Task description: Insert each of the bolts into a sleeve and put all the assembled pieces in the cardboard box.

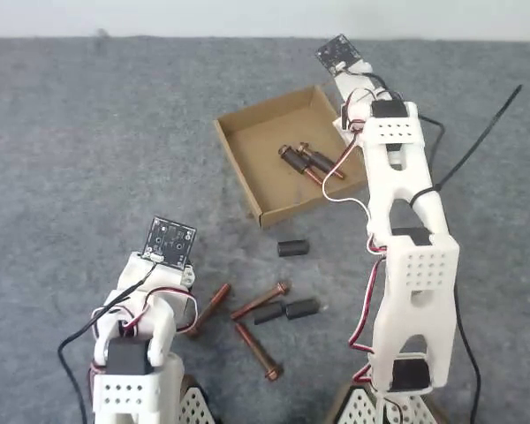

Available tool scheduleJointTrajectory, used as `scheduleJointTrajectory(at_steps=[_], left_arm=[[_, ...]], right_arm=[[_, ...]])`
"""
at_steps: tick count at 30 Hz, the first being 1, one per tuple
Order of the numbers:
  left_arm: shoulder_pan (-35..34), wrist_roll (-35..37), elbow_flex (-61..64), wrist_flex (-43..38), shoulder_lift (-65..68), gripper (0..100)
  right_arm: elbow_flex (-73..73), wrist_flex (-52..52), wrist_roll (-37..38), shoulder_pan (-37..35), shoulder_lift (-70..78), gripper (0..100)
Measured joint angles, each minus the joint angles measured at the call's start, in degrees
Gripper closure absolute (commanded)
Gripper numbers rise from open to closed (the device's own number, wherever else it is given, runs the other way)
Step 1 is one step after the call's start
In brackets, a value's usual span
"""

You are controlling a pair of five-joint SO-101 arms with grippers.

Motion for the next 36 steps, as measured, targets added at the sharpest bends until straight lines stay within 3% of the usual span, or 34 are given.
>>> scheduleJointTrajectory(at_steps=[6,25,36], left_arm=[[0.00,0.00,0.00,0.00,0.00,98],[0.00,0.00,0.00,0.00,0.00,98],[0.00,0.00,0.00,0.00,0.00,98]], right_arm=[[-0.70,0.00,-0.09,0.00,0.88,99.4],[-0.53,16.00,0.00,-1.32,-5.27,90.5],[-0.53,17.05,0.00,-1.41,-3.08,94.2]])
